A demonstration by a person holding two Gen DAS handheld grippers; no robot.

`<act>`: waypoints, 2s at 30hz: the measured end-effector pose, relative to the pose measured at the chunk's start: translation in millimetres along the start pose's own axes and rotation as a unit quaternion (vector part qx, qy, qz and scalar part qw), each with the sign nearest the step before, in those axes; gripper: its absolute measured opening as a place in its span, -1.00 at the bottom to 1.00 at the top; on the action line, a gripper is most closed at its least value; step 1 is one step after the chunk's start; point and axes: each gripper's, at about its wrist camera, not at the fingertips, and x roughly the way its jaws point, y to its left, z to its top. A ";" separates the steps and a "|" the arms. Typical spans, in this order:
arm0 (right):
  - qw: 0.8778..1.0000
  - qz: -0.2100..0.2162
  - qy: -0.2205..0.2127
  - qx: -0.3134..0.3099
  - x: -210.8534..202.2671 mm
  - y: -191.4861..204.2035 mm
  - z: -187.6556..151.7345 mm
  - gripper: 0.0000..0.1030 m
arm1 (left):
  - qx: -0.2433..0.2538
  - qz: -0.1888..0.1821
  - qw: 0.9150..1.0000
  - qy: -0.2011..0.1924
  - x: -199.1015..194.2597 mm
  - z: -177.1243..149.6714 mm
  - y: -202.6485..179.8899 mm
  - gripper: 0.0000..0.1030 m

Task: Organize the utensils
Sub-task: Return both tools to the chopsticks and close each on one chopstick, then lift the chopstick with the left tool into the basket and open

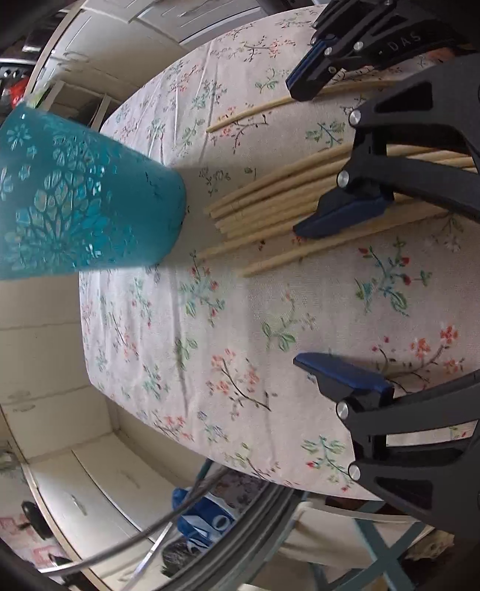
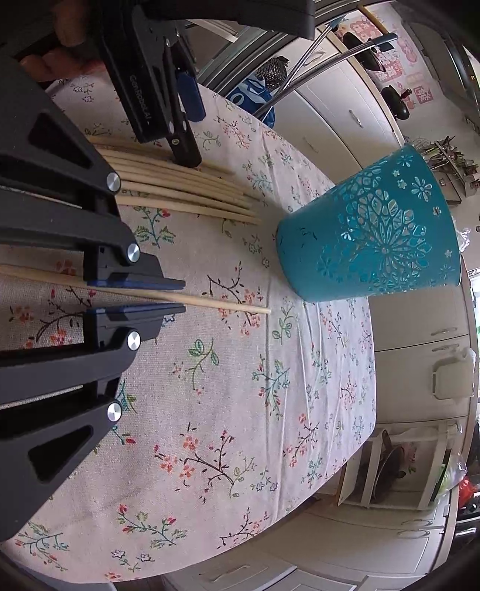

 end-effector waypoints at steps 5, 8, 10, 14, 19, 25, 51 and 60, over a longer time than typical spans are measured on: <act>1.000 0.003 0.000 0.000 -0.3 -1.4 0.1 -0.85 | 0.033 -0.039 0.999 -0.002 1.7 8.5 -8.1 -0.69; 1.000 0.002 0.001 0.000 0.8 -3.2 1.7 -0.85 | 0.086 -0.070 0.994 0.004 3.6 11.8 -15.5 -0.80; 1.000 0.003 0.001 0.001 1.7 -3.5 3.0 -0.85 | 0.114 -0.083 0.990 0.008 4.3 13.4 -16.8 -0.81; 1.000 -0.005 0.006 -0.015 1.6 1.9 2.1 -0.85 | 0.140 -0.113 0.984 0.014 5.7 17.2 -10.8 -0.87; 1.000 -0.013 0.009 -0.008 4.9 -2.5 7.7 -0.83 | 0.126 -0.124 0.984 0.021 4.6 17.6 -0.1 -0.87; 1.000 -0.015 0.016 -0.018 16.4 1.8 18.2 -0.58 | 0.115 -0.114 0.987 0.022 3.7 15.8 -2.1 -0.81; 1.000 -0.010 0.010 -0.015 15.8 -0.6 13.9 -0.89 | 0.092 -0.111 0.989 -0.041 -29.0 13.3 -1.9 -0.91; 1.000 -0.005 0.007 -0.010 17.0 -2.4 14.9 -0.89 | 0.039 -0.232 0.948 -0.212 -120.2 22.8 19.9 -0.91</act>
